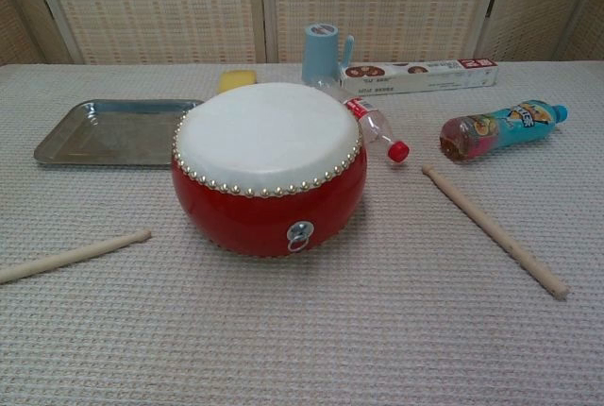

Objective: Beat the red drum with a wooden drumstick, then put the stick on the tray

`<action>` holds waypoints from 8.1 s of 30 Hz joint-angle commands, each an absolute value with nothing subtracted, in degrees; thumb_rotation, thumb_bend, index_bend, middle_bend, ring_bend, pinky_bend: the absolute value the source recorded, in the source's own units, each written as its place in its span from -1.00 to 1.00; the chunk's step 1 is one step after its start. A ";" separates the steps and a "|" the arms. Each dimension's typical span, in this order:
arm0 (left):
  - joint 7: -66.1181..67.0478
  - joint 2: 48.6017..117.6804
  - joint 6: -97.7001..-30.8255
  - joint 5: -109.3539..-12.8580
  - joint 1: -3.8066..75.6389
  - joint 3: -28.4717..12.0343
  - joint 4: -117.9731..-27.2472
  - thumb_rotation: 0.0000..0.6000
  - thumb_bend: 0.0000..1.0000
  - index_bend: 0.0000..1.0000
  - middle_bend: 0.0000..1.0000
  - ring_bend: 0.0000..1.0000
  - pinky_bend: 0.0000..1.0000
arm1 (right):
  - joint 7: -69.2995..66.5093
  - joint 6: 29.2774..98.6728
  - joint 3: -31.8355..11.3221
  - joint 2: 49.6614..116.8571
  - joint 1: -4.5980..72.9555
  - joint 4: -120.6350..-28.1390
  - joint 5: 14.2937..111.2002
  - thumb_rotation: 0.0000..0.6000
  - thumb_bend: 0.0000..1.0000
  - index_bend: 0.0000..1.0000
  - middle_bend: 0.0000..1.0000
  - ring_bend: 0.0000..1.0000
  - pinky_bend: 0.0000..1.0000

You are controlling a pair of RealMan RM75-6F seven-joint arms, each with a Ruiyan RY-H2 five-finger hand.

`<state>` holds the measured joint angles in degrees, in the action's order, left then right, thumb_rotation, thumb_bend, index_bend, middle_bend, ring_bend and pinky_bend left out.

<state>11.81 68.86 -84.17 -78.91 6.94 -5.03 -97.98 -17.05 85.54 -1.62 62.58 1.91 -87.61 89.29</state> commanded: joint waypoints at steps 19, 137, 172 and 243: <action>6.87 69.66 -78.51 -80.94 9.78 -4.17 -96.34 1.00 -0.38 -0.26 -0.35 -0.51 -0.61 | -19.68 88.11 -2.04 62.43 1.79 -85.74 90.58 1.00 -0.78 -0.89 -0.83 -0.91 -0.84; -56.89 79.31 -54.27 -68.66 12.14 -18.21 -95.39 1.00 -0.17 0.09 -0.64 -1.00 -1.00 | -19.73 89.75 -2.05 61.11 0.57 -86.68 90.01 1.00 -0.78 -0.89 -0.83 -0.90 -0.84; -74.63 80.61 -46.52 -67.54 17.56 -19.46 -86.17 1.00 -0.17 0.00 -0.44 -0.71 -0.68 | -14.28 92.12 -3.97 57.04 0.36 -91.14 89.79 1.00 -0.78 -0.91 -0.83 -0.90 -0.87; -90.51 88.34 -51.63 -73.53 14.94 -19.58 -77.43 1.00 -0.11 -0.39 -0.38 -0.52 -0.43 | -15.96 92.98 -3.84 57.67 -0.49 -90.07 89.75 1.00 -0.78 -0.91 -0.83 -0.90 -0.87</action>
